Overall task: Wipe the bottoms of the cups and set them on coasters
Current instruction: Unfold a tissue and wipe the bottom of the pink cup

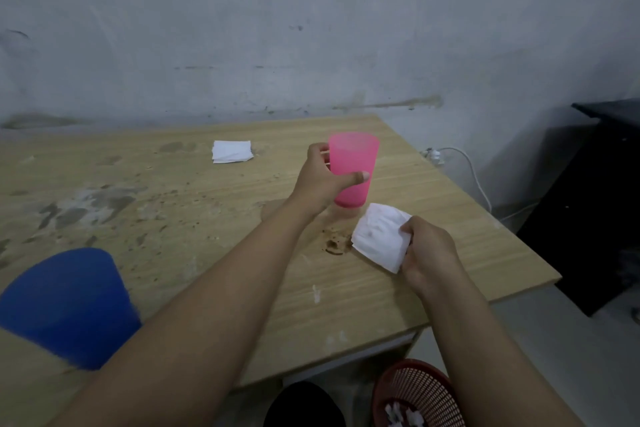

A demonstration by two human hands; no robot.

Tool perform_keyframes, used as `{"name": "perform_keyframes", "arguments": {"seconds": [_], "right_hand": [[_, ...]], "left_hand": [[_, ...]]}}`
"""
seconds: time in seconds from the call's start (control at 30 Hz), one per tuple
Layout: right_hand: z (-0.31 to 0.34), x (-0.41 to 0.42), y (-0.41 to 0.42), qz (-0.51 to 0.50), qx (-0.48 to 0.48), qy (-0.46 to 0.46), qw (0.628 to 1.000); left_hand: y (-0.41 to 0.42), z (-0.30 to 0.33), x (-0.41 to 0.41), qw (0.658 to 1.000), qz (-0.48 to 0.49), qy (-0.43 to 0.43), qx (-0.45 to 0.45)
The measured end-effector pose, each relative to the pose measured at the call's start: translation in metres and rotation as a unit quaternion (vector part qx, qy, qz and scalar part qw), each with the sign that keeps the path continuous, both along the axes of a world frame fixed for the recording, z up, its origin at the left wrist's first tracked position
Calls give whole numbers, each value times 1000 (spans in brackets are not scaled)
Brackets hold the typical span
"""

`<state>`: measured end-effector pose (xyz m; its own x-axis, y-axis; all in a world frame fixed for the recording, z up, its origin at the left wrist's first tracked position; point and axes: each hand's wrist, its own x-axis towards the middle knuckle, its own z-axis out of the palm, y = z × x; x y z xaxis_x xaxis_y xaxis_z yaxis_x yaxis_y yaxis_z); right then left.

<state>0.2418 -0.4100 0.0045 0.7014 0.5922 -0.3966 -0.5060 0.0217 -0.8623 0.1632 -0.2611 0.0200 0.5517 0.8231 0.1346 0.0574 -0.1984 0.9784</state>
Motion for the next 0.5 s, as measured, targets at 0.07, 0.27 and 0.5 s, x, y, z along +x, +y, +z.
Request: {"name": "perform_keyframes", "arguments": {"seconds": [0.07, 0.27, 0.5], "right_hand": [[-4, 5, 2, 6, -4, 6, 1000], [-12, 15, 5, 44, 5, 3, 999], [-2, 13, 6, 96, 25, -19, 995]], "left_hand": [[3, -7, 5, 1000, 4, 13, -1], [8, -19, 9, 999, -6, 32, -11], [1, -16, 2, 997, -31, 72, 6]]}}
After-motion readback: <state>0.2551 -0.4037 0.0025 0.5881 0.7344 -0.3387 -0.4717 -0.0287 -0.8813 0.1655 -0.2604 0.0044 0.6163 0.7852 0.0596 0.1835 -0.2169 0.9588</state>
